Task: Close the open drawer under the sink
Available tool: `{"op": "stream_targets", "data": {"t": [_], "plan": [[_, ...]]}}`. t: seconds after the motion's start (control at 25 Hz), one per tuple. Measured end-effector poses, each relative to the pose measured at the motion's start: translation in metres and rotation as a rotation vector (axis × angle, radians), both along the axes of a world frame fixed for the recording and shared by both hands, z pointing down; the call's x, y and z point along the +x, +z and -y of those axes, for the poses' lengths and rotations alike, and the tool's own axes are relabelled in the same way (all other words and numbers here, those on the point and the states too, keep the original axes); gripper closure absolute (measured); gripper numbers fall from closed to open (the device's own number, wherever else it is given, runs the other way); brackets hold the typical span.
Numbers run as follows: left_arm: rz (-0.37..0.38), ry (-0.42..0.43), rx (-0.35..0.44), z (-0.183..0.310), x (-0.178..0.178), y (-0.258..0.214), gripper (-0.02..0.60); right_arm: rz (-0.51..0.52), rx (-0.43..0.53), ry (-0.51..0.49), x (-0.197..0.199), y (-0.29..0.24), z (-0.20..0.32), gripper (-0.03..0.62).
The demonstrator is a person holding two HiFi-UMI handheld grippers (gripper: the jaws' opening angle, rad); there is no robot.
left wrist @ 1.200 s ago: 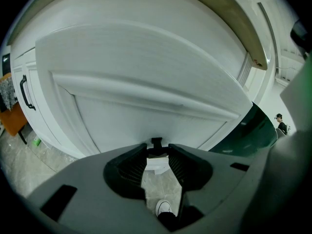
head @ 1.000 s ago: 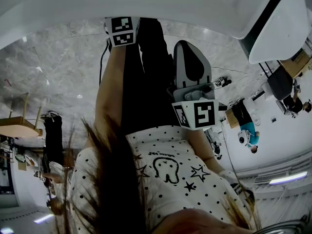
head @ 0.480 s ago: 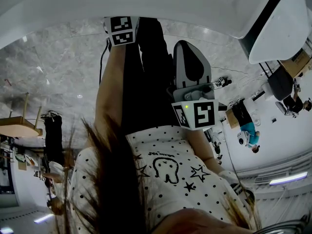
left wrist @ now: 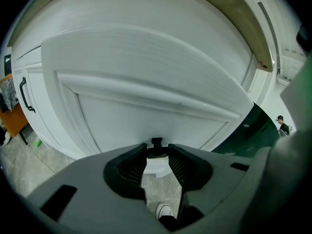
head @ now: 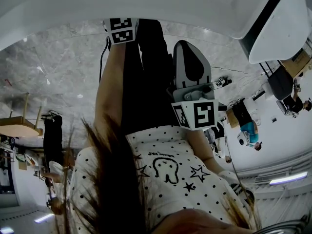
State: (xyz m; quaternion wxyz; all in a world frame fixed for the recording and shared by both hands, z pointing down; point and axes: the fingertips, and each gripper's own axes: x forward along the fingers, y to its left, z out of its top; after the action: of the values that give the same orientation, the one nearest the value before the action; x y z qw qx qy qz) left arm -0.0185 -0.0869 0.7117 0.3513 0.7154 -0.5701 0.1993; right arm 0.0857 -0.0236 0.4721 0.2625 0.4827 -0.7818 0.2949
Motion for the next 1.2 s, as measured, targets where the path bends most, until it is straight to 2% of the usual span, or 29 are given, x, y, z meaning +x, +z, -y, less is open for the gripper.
{"op": "stream_targets", "data": {"t": [1.2], "plan": [[-0.019,-0.023,0.041,0.03,-0.003,-0.002,0.44,0.006,-0.016,-0.004,-0.005,0.005,0.003,0.58]]}}
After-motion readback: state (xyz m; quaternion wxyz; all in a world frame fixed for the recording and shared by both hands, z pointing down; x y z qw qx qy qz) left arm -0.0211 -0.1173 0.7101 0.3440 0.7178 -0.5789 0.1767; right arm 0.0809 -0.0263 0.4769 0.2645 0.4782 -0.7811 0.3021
